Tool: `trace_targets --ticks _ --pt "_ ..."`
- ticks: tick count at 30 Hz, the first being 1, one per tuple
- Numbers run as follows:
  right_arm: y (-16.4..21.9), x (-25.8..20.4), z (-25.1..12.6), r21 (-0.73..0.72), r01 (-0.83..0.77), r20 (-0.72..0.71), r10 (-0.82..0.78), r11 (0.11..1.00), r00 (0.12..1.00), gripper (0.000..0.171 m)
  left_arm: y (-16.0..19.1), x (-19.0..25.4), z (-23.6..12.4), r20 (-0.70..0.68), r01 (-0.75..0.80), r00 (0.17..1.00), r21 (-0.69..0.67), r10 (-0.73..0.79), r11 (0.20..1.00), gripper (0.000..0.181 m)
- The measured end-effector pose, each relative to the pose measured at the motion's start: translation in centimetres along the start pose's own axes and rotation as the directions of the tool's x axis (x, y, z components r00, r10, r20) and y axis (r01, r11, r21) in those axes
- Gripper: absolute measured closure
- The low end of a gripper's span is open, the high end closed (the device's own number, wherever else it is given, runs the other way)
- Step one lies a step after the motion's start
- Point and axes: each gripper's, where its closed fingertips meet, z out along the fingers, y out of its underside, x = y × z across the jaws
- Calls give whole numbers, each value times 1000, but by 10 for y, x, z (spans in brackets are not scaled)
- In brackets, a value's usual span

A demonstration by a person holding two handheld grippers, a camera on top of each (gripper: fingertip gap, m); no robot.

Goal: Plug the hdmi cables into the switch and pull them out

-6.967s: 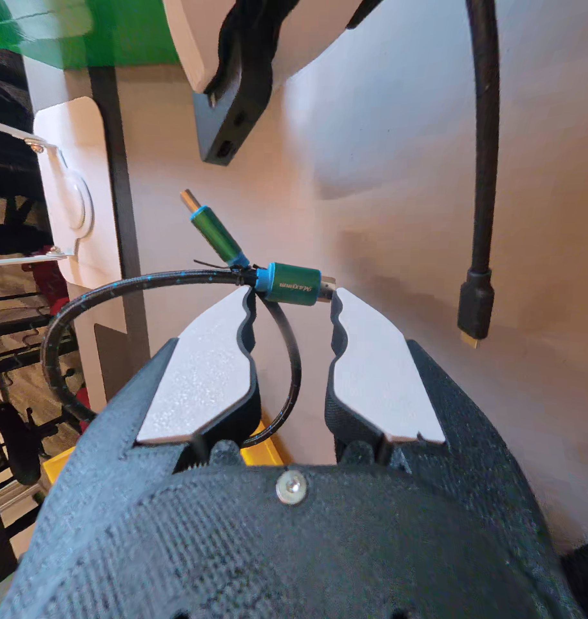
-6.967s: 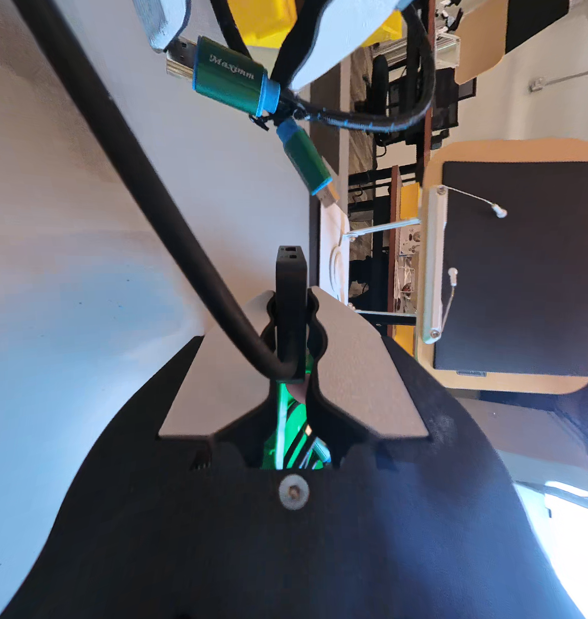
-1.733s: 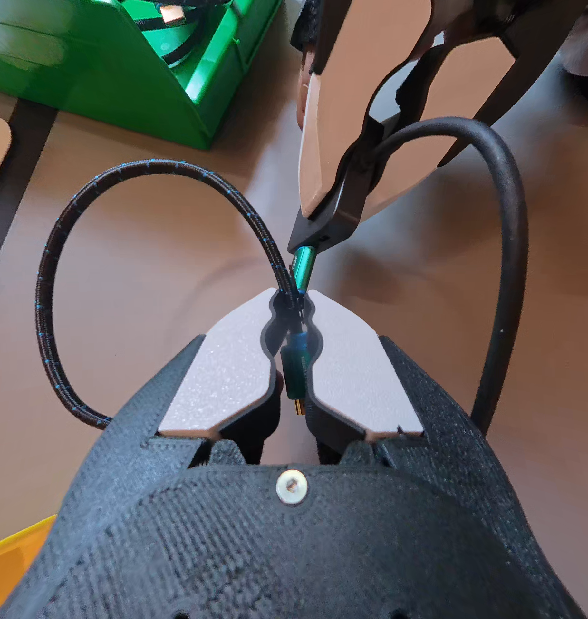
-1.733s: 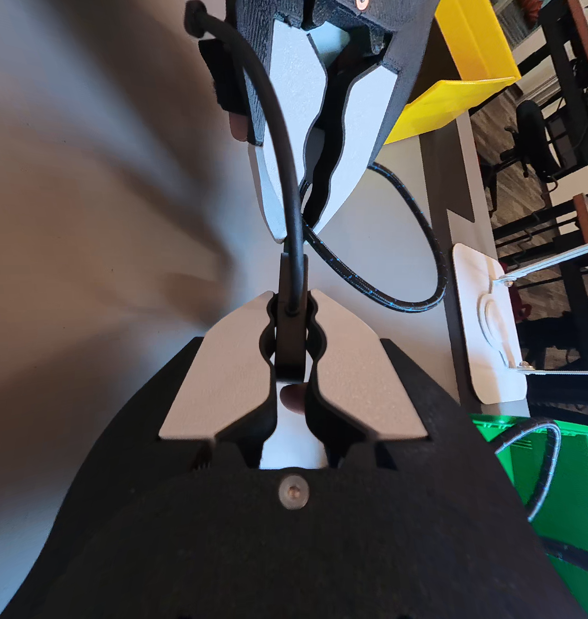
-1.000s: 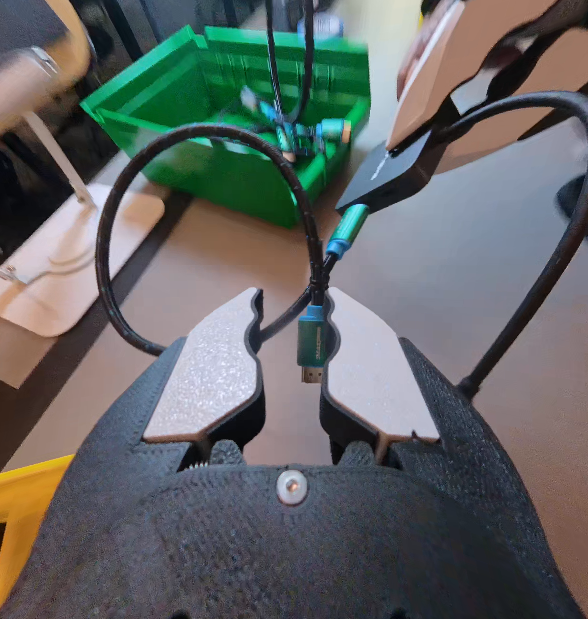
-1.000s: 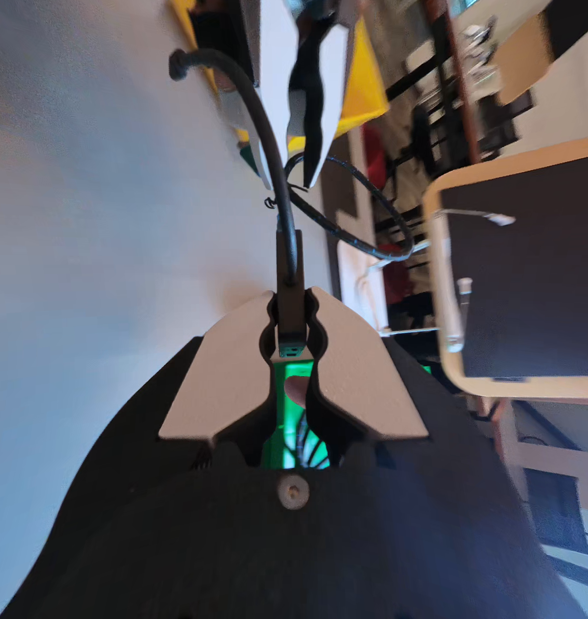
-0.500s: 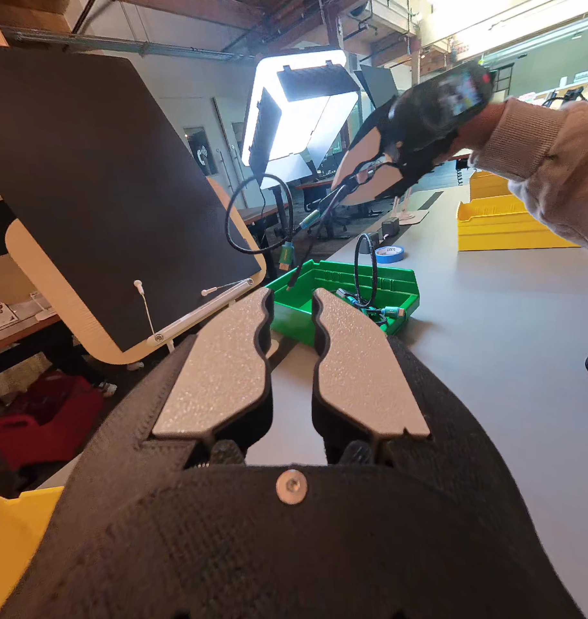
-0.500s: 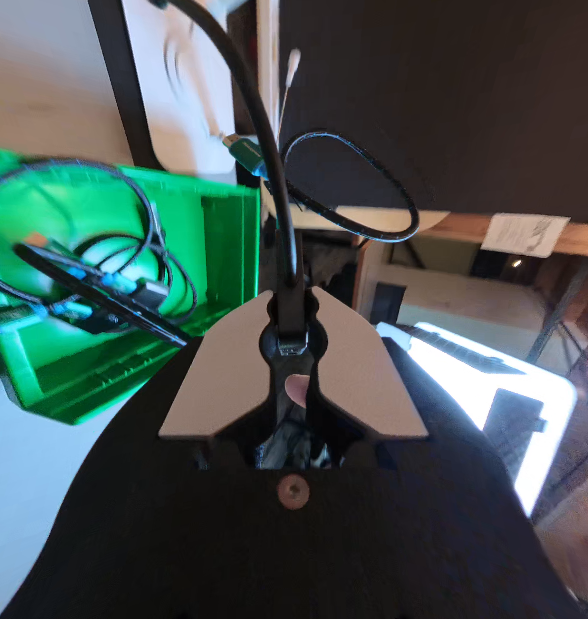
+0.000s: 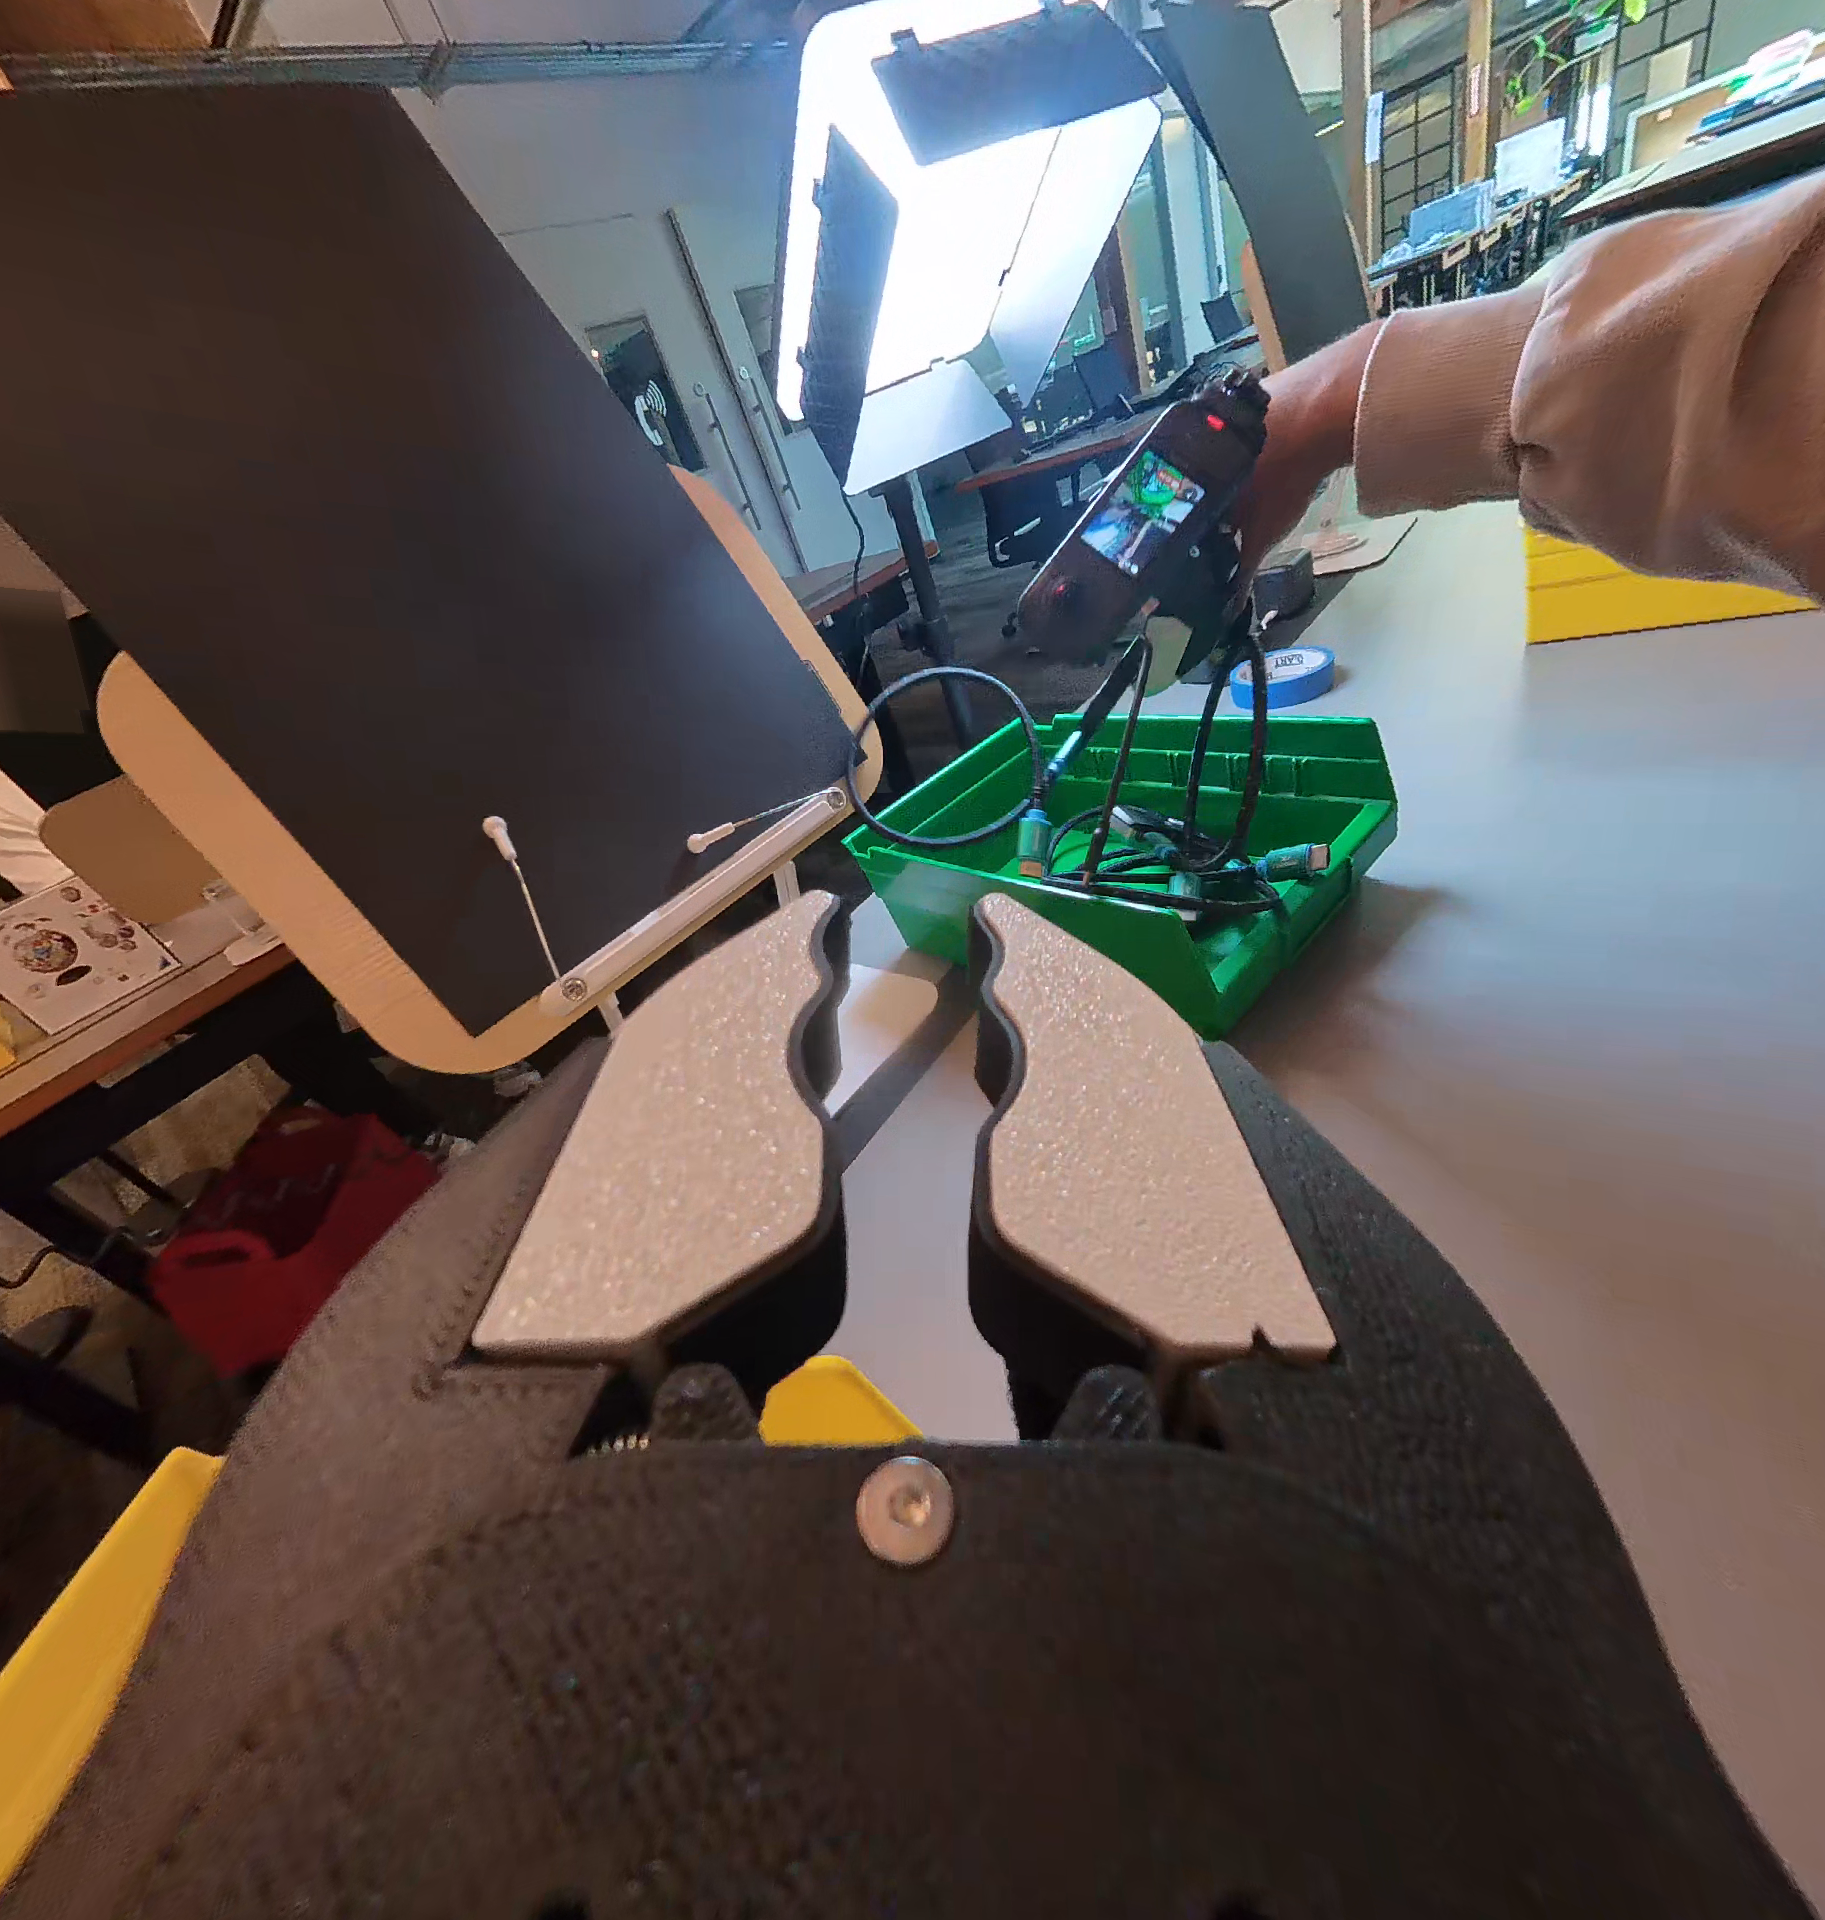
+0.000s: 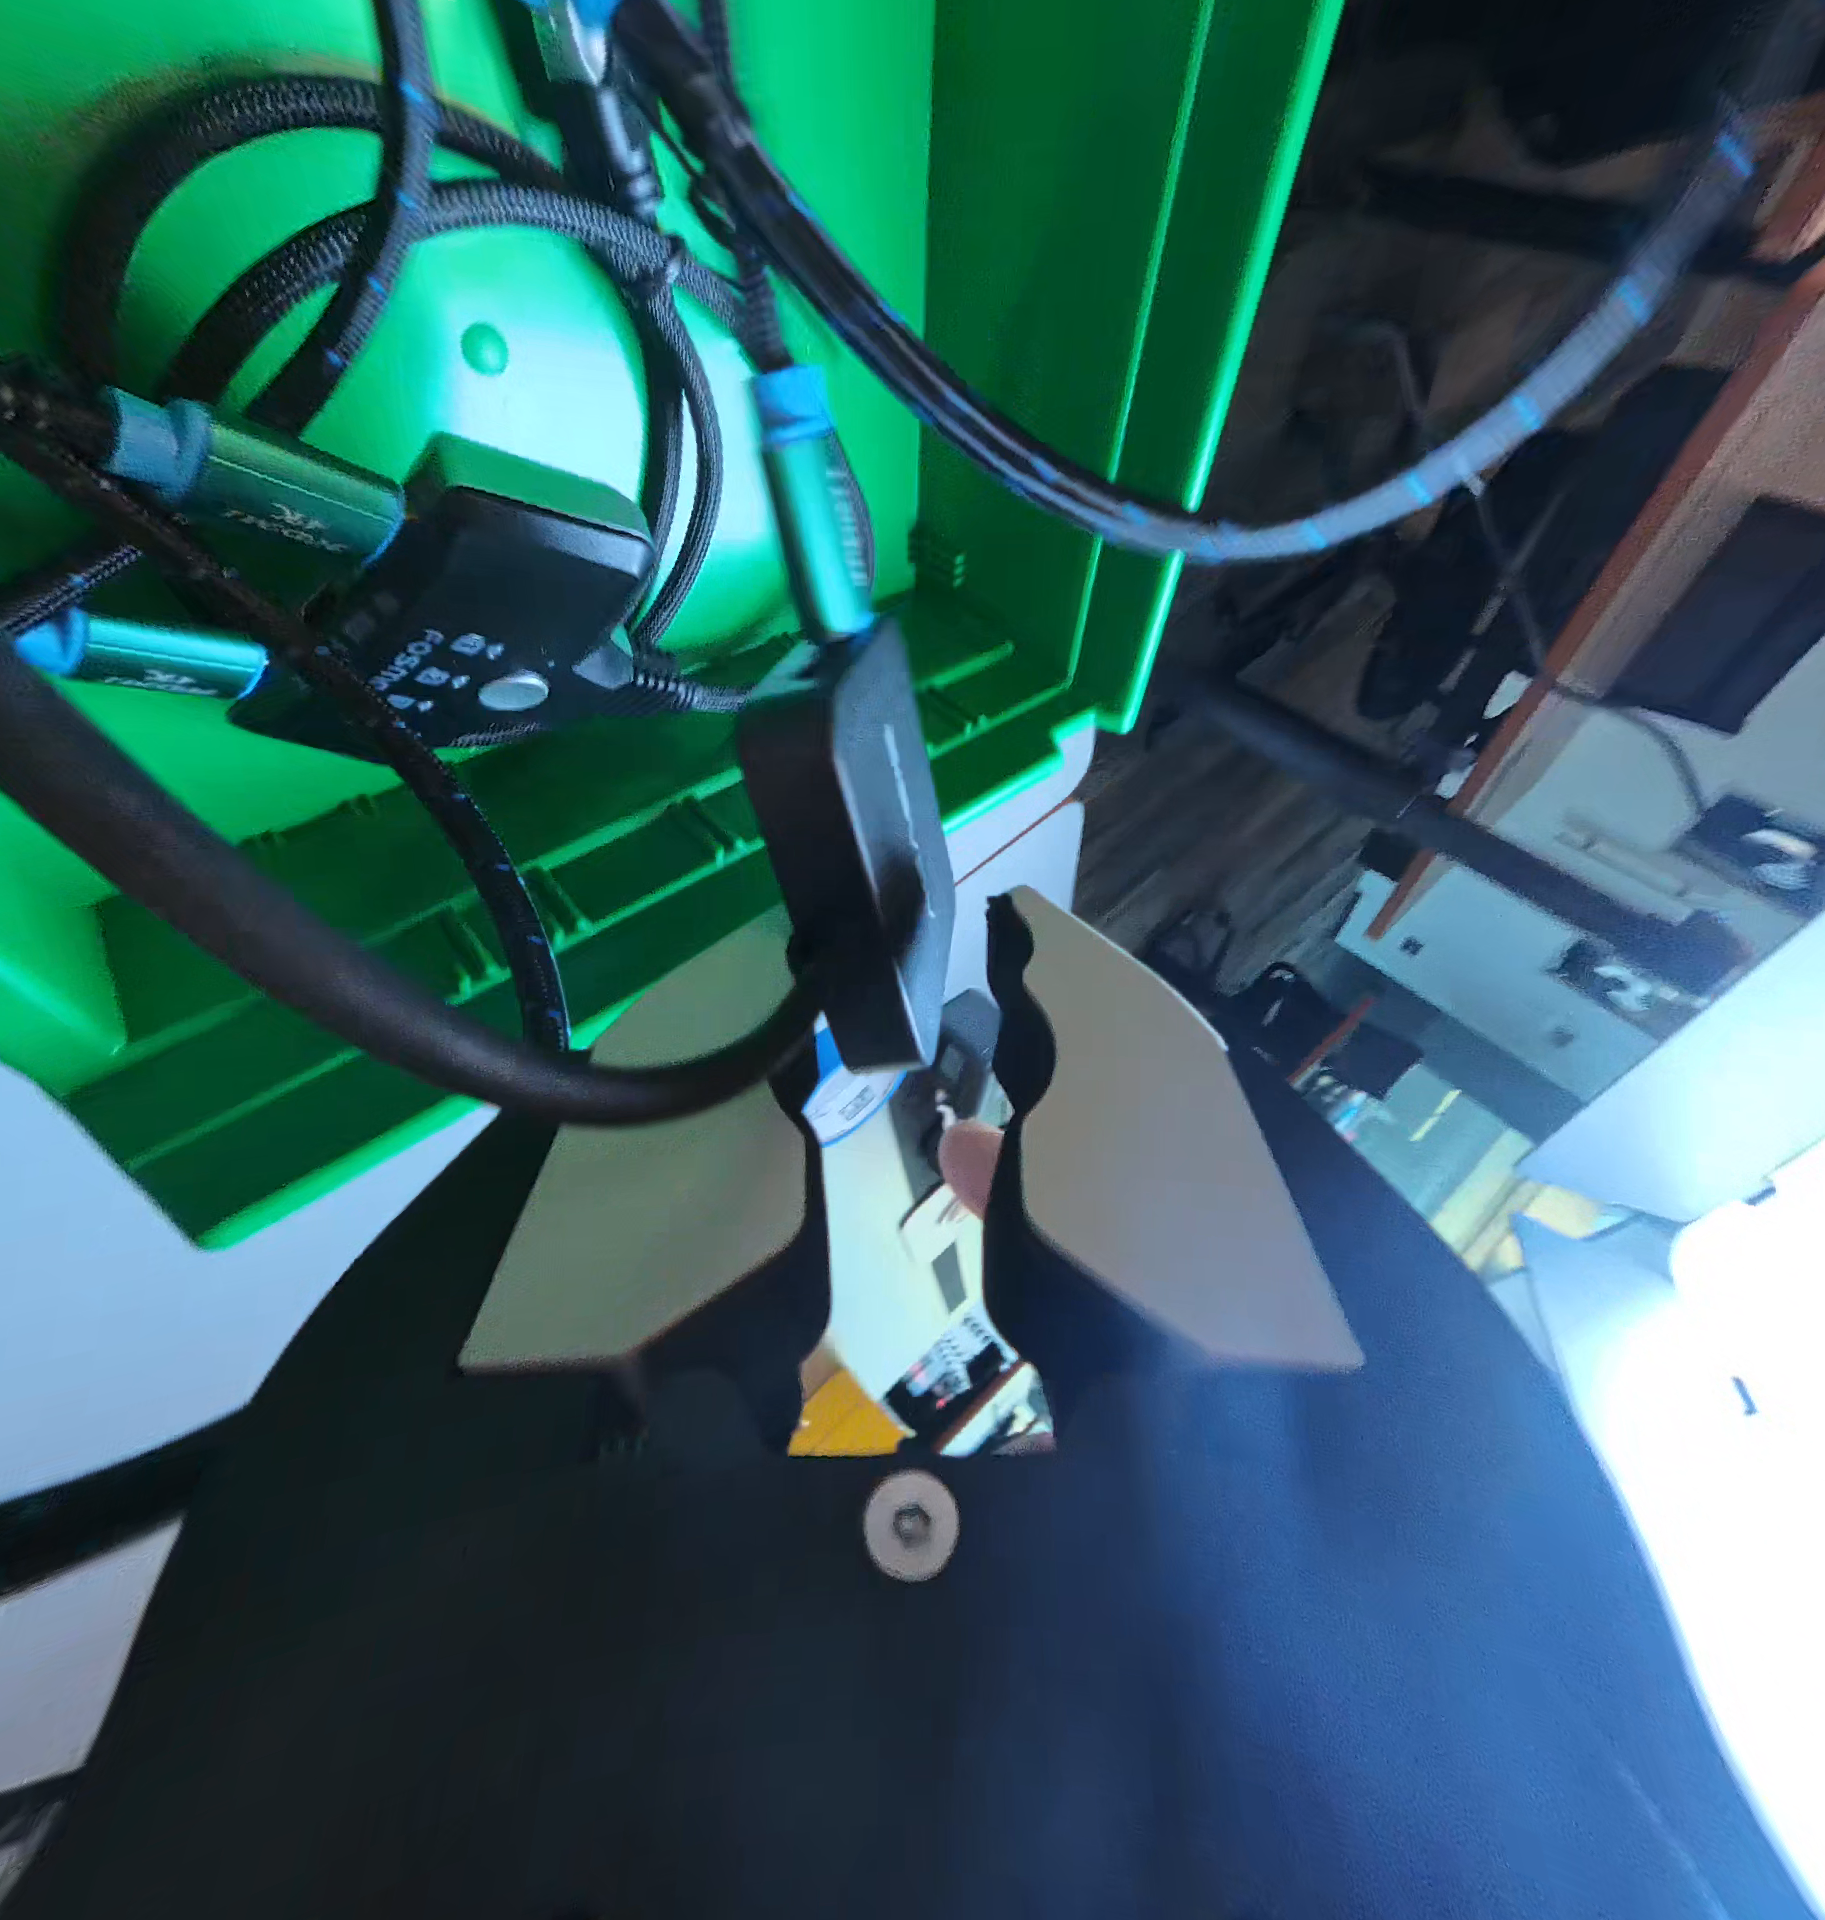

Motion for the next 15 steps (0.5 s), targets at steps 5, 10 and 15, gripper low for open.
trace_targets --ticks 5,10,15 --pt "25 12 -20 37 -70 -30 71 997 997 136 10 -5 1 1 14 1000 -31 -14 999 156" --pt "39 42 -56 219 -177 -171 217 959 961 138 28 -4 6 -4 11 1000 -110 -11 994 152" --pt "51 42 -93 403 -234 -186 330 885 925 139 63 -4 8 -23 17 999 -261 -23 965 146"
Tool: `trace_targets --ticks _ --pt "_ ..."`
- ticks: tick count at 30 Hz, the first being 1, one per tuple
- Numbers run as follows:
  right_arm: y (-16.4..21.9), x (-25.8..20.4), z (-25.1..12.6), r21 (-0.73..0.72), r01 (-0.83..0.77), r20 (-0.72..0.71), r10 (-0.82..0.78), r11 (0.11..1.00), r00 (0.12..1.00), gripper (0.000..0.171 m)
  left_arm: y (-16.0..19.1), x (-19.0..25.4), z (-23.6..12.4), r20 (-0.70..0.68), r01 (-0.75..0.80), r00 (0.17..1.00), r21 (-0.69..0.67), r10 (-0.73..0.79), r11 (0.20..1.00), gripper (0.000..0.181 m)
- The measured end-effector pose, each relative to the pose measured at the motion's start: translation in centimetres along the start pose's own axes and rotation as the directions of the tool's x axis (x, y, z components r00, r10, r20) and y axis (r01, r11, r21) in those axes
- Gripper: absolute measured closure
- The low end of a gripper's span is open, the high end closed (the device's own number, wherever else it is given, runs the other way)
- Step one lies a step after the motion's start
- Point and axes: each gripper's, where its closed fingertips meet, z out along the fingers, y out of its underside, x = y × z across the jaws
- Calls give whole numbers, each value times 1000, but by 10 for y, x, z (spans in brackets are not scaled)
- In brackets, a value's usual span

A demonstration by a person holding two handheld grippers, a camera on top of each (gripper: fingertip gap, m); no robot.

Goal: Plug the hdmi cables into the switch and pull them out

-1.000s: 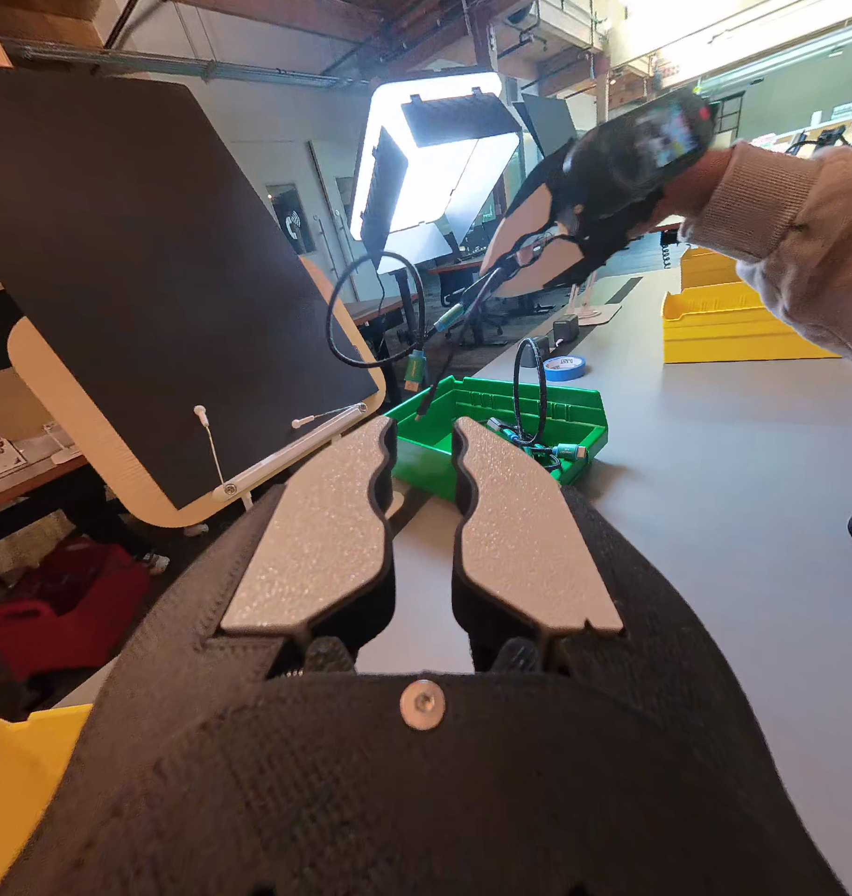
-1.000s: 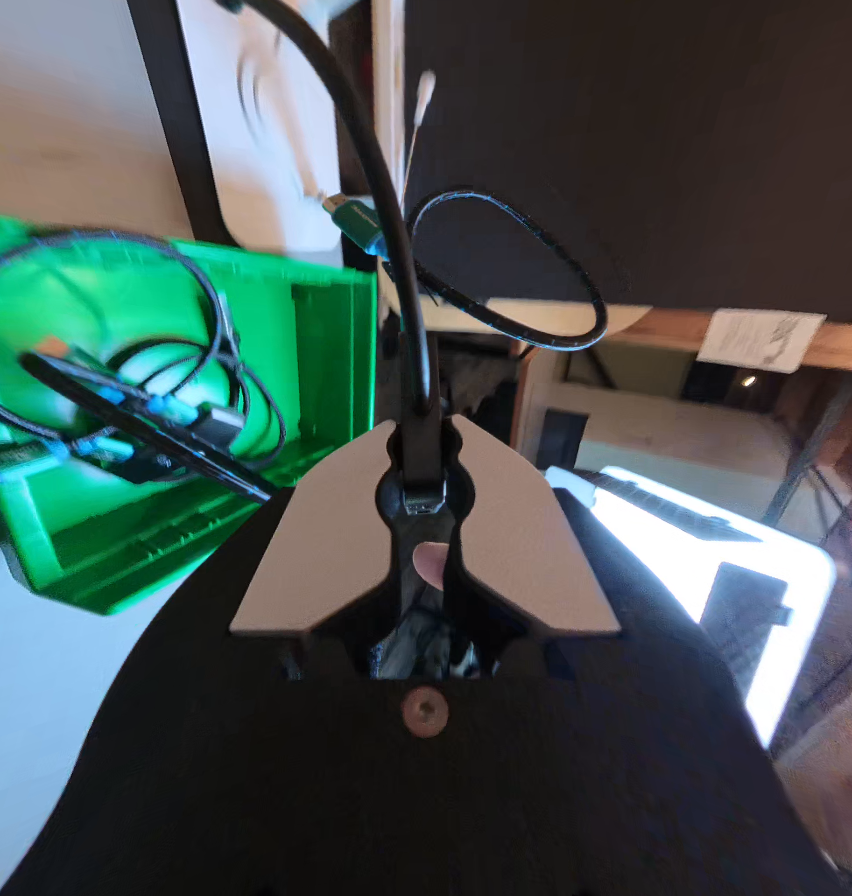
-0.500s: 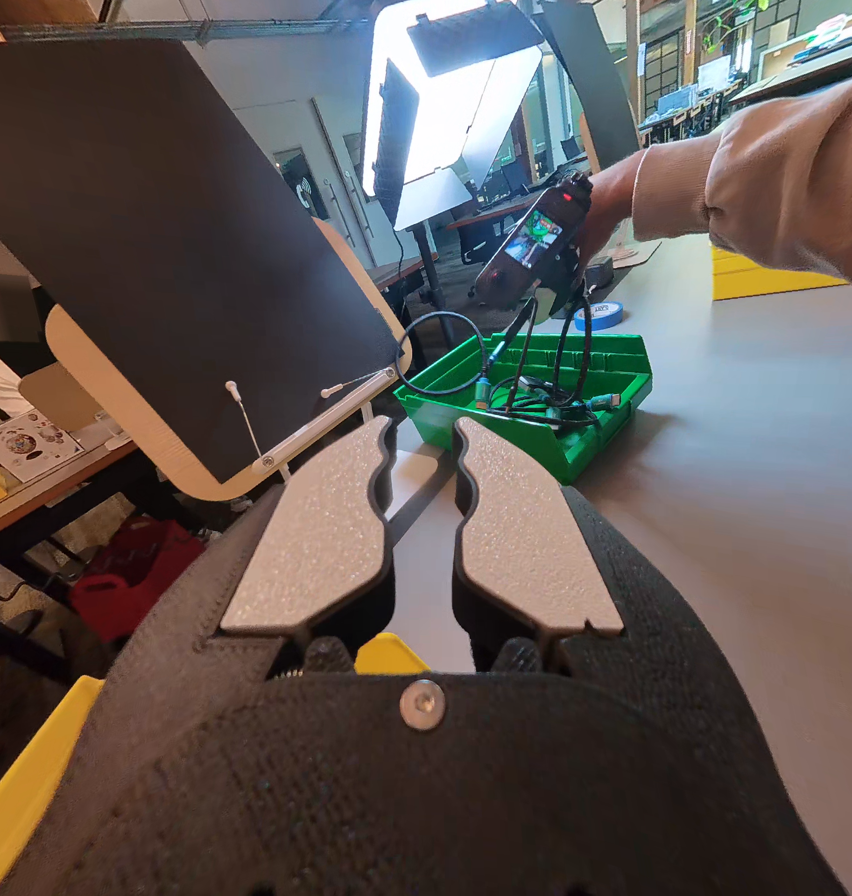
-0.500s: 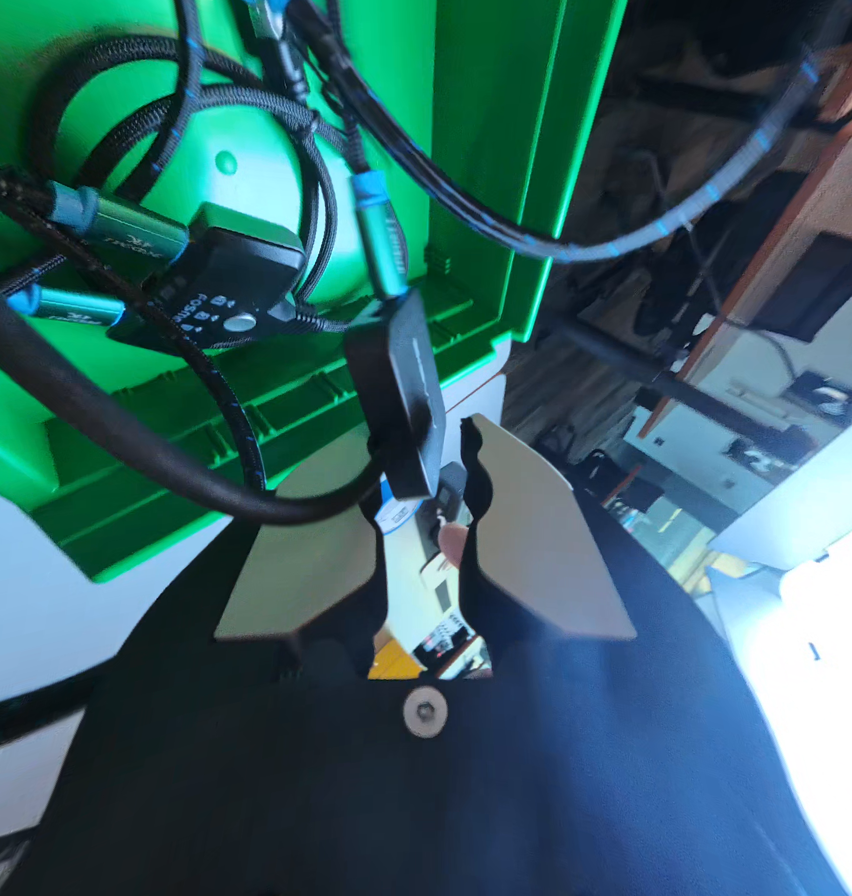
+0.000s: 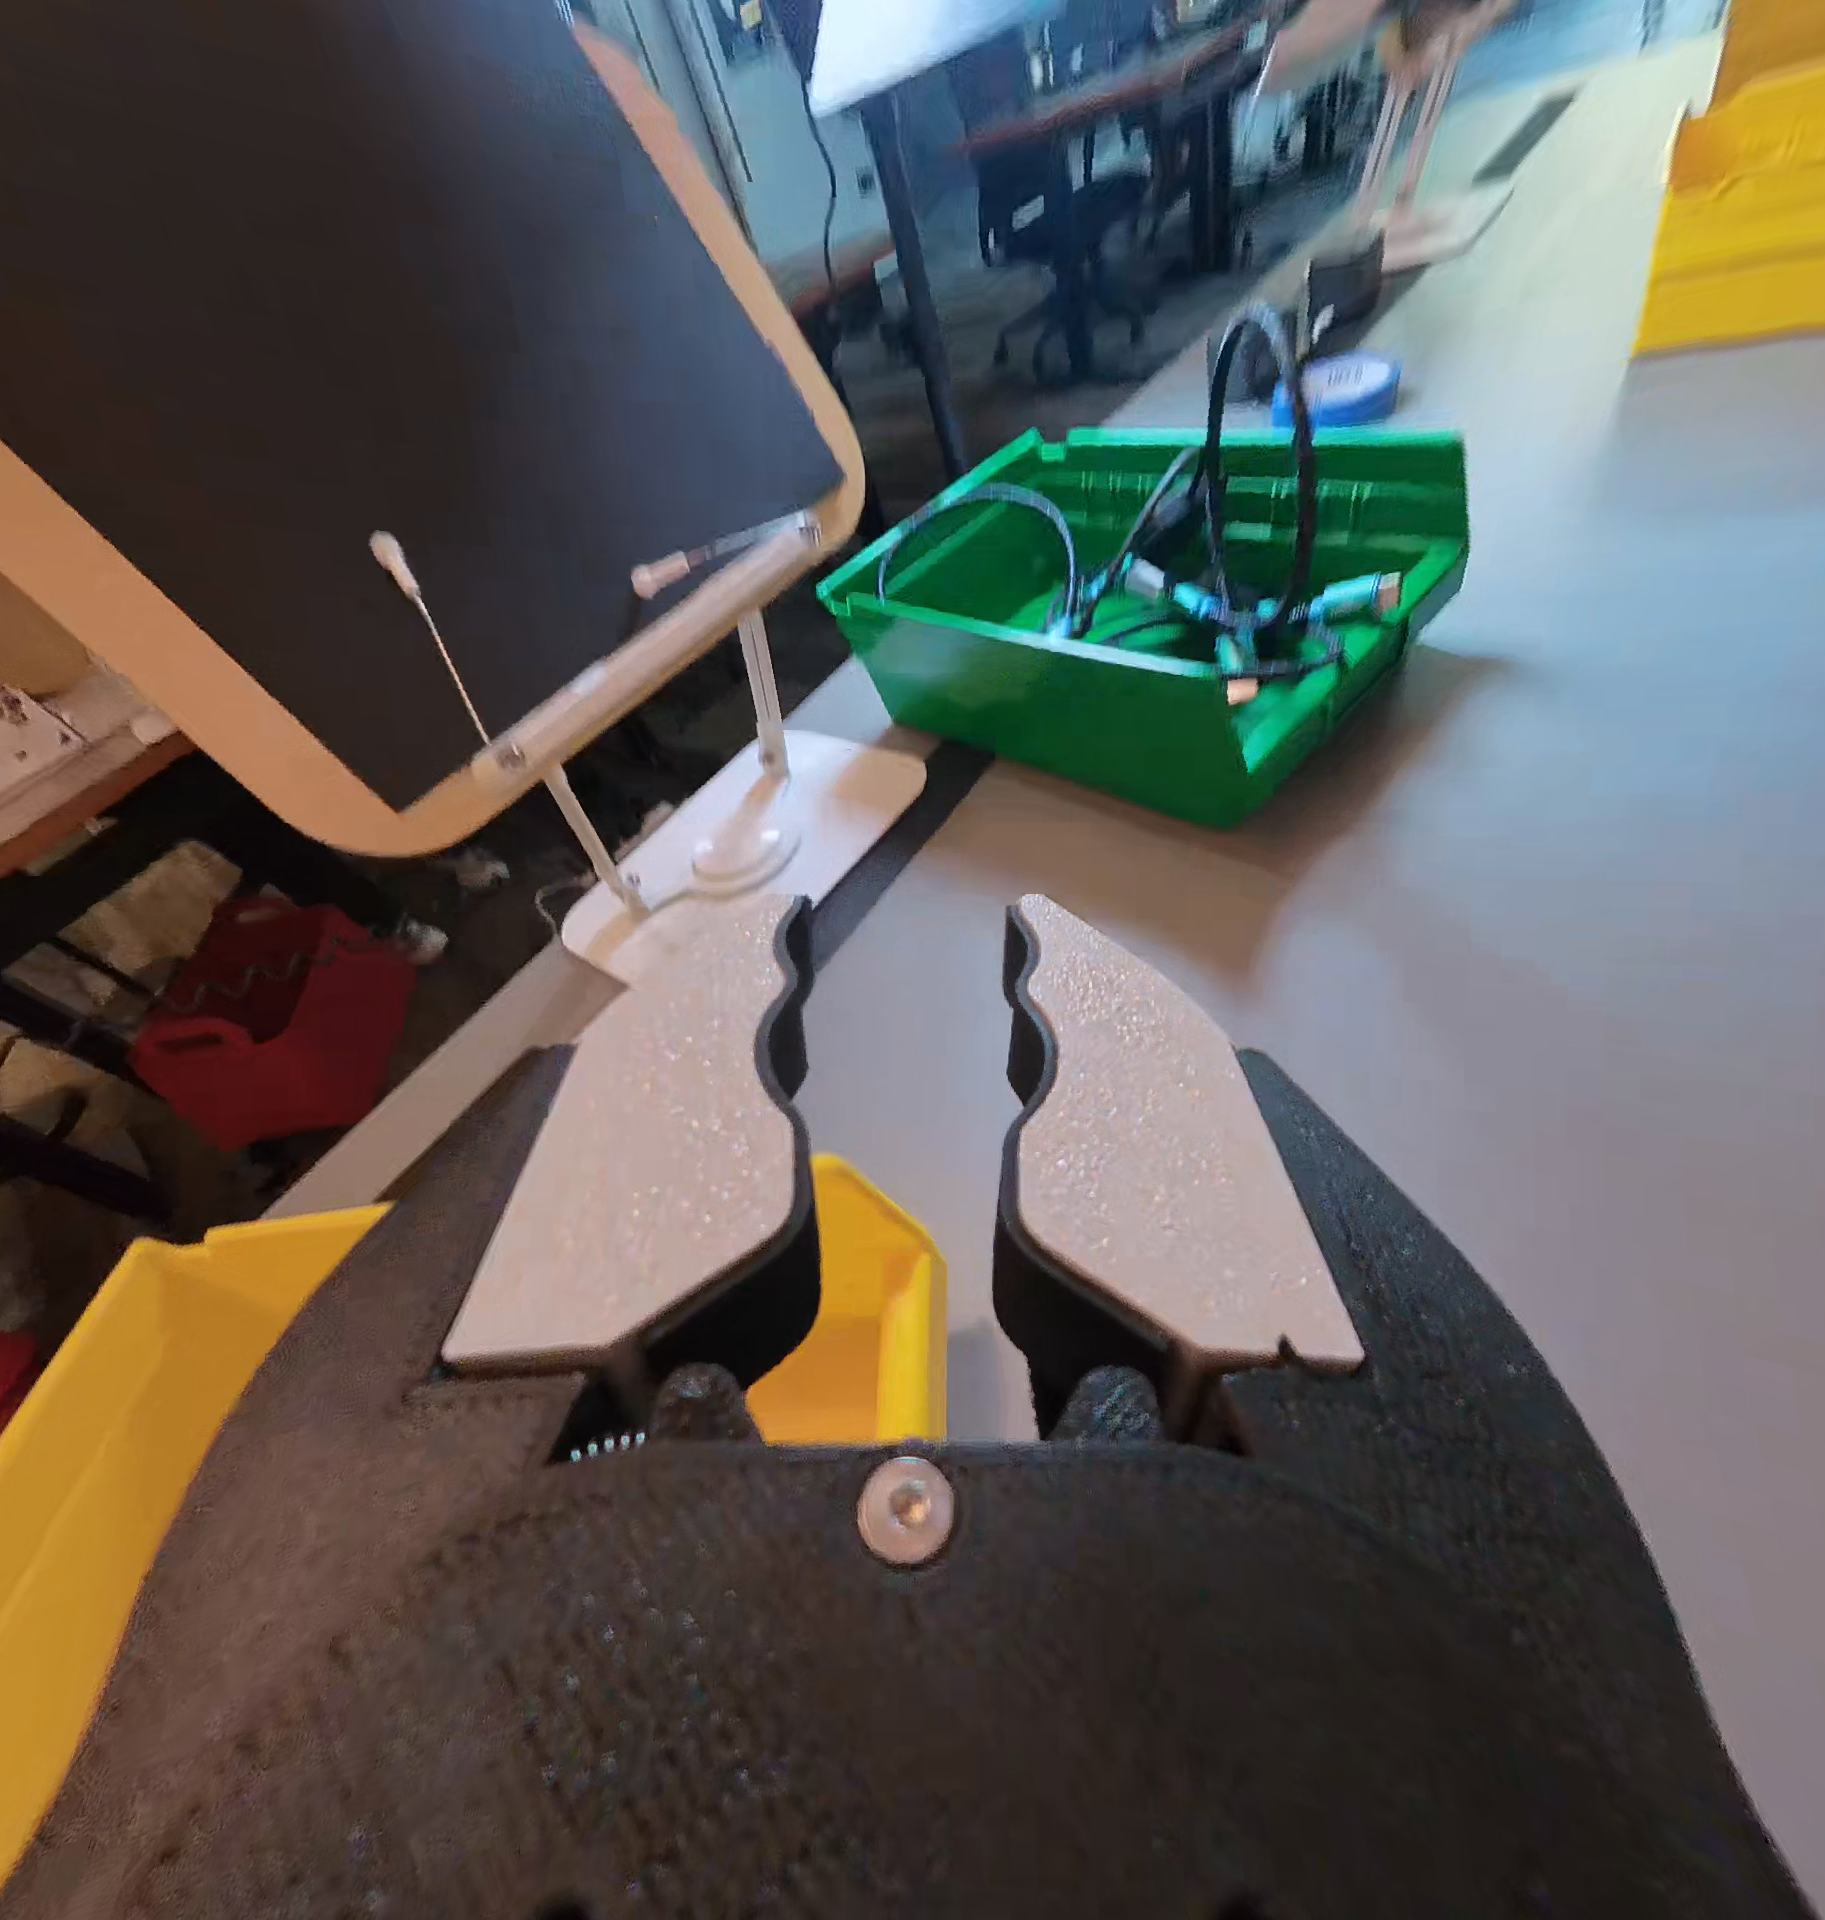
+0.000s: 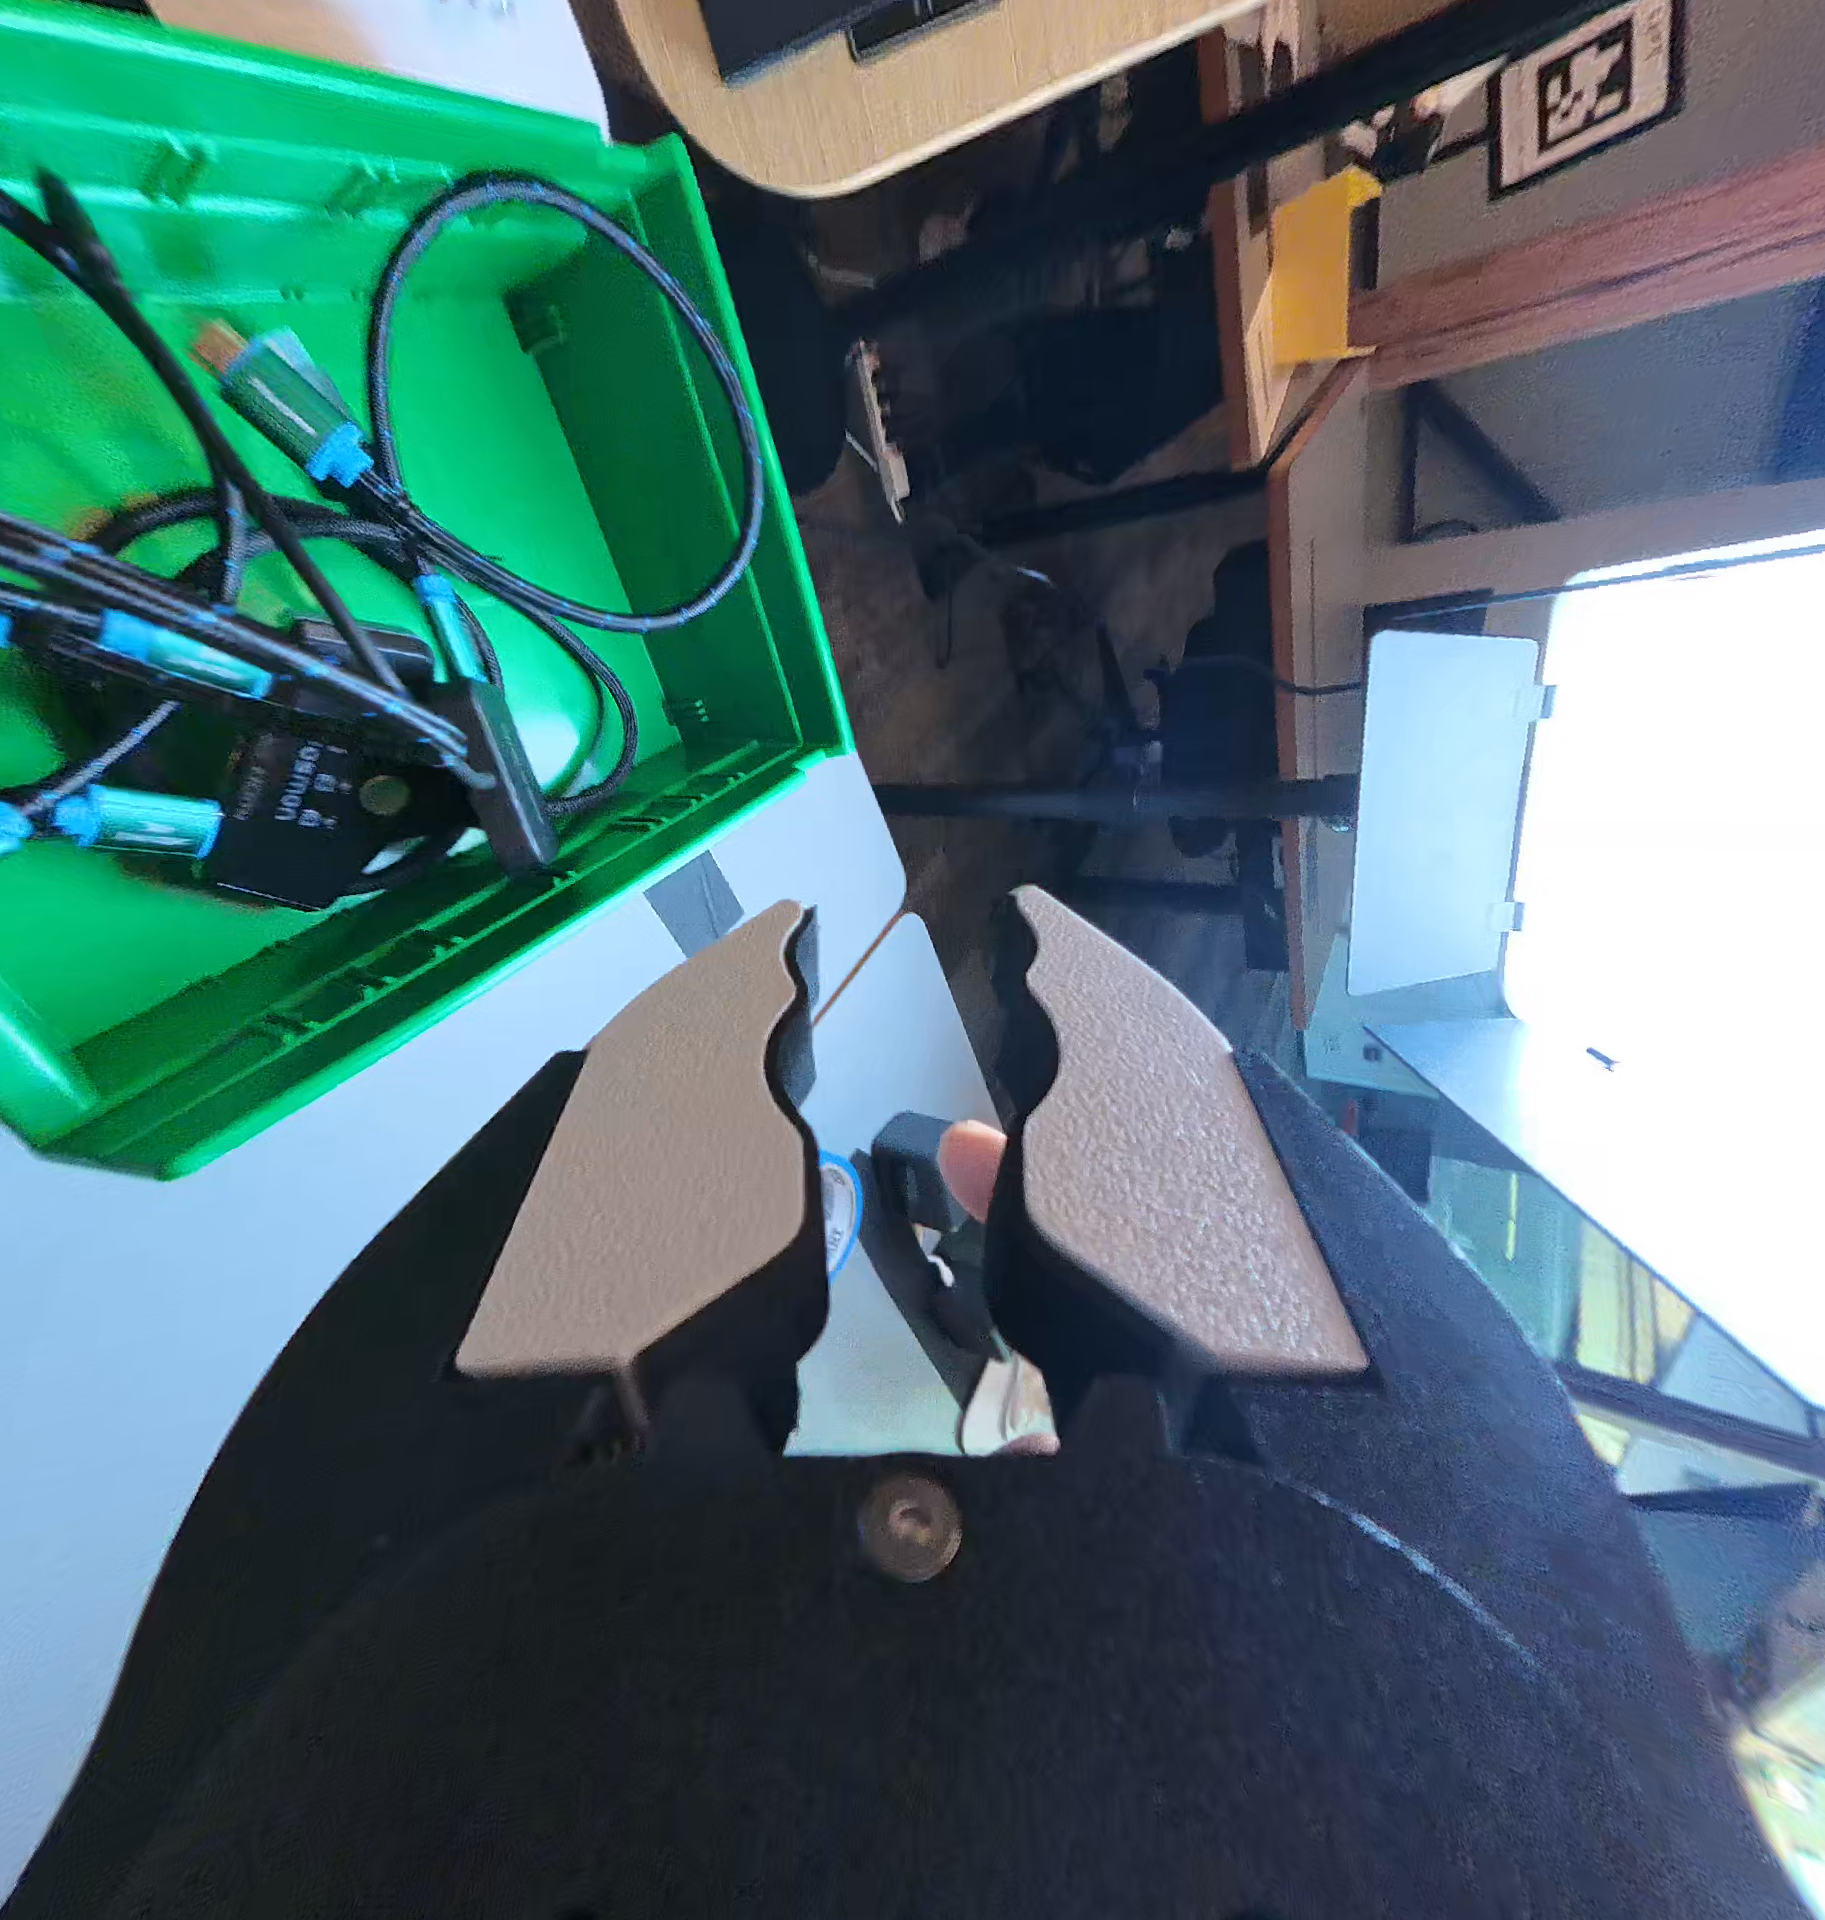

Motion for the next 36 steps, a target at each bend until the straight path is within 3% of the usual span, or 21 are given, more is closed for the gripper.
trace_targets --ticks 3,8,13,14,16,21,26,31,36 --pt "2 -28 -19 68 15 39 -17 998 999 140 50 -9 6 7 -46 999 -232 48 972 141" --pt "18 -134 -28 87 142 239 -159 986 958 141 148 -10 -4 -53 -11 998 -627 -29 779 132" --pt "23 -236 -5 102 314 361 -329 944 872 141 204 -12 -17 -55 -52 998 -816 12 576 127" --pt "18 -245 2 116 340 343 -359 933 868 141 213 -8 -15 -69 -61 998 -830 7 554 130" --pt "1 -254 12 153 355 309 -386 922 869 141 222 1 -11 -118 -107 993 -845 13 524 155" --pt "-19 -250 35 91 402 323 -408 911 854 147 203 43 3 -295 -232 956 -768 -7 597 153" --pt "-26 -251 46 8 441 379 -411 897 829 146 180 97 12 -546 -478 832 -614 99 628 154" --pt "-26 -253 40 33 535 347 -512 844 786 146 149 102 20 -508 -494 840 -568 191 659 144" --pt "-29 -280 -2 106 576 266 -581 810 769 146 85 105 18 -375 -386 896 -390 239 836 150"
